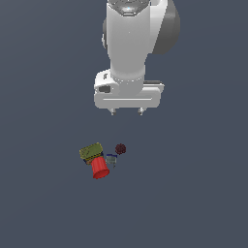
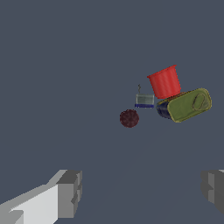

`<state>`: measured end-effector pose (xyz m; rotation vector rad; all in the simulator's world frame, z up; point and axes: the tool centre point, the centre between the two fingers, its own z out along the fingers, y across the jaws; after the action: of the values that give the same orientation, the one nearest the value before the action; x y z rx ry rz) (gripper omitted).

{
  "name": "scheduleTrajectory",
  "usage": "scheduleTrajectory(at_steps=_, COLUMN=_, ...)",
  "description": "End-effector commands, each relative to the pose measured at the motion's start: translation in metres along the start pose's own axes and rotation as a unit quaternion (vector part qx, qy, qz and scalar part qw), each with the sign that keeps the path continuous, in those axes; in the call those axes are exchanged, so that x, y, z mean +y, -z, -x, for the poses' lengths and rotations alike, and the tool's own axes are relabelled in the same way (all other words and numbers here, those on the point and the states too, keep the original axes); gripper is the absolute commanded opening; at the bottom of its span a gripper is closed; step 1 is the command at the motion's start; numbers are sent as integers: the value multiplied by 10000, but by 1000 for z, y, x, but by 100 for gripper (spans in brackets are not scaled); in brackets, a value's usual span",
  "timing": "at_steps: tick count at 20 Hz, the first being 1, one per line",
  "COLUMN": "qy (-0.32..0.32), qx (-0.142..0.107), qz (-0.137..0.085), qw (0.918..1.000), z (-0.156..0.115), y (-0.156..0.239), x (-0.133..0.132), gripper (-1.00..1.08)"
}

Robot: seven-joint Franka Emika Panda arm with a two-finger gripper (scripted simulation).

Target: Pick up a designated object from a clutter of objects.

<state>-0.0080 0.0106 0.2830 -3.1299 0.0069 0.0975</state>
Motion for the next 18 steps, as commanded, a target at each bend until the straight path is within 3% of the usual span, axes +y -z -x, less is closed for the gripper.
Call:
scheduleTrajectory(at_steps=1, qy=0, qx=0, qz=0, qw=10000, z=0, y=0, x=0, gripper=100)
scheduleTrajectory(at_steps=18, qy=-213, qx=-18, qz=51, qw=9998, z=-5, y=-9, x=16, gripper=100)
